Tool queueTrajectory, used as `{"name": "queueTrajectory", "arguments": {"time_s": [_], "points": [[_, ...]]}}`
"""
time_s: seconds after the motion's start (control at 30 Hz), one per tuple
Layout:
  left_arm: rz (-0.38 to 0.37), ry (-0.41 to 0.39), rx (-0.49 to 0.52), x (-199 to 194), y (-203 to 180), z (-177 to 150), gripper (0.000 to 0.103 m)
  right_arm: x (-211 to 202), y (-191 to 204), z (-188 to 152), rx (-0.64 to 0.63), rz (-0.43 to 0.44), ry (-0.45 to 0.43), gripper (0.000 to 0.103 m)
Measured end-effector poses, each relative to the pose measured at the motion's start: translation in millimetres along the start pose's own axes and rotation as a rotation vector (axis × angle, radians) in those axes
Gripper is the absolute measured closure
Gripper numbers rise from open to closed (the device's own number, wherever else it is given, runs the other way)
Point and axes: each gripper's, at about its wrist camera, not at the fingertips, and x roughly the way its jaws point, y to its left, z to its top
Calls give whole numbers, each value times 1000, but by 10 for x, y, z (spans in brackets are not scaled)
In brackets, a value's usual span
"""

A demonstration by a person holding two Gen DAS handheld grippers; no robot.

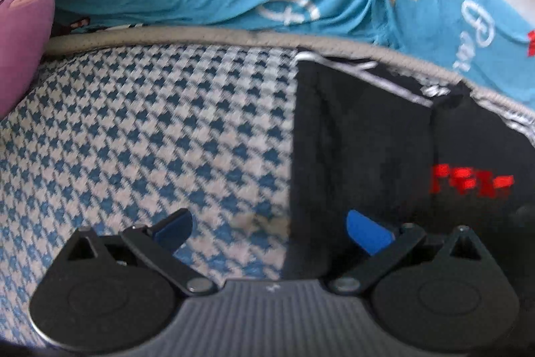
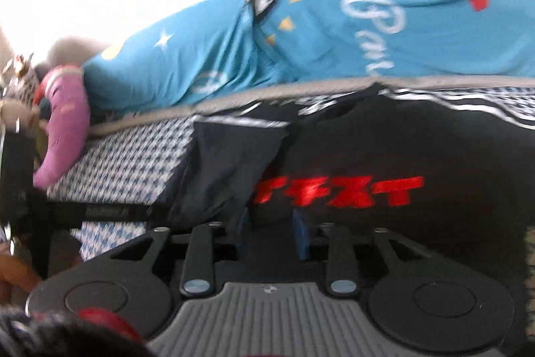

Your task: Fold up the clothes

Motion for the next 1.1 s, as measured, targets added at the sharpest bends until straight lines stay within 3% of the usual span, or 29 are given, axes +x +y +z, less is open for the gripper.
{"name": "queueTrajectory", "arguments": {"time_s": [0.13,0.3,0.63,0.77,1.1], "points": [[81,24,27,114,47,-73,0,-116,-420,70,81,-78,-36,72],[95,24,2,105,88,-70,0,-263,-937,151,181,-173,-80,72],[-47,-90,-99,-338,24,28,0,-420,-1693,74,276,-332,-136,72],[-65,-95,-46,-393,-174,-5,0,-459,-1925,24,327,-363,-158,70],[-77,-85,126,-406,-632,-187,0,-373,-2283,-65,515,-340,-178,67]]}}
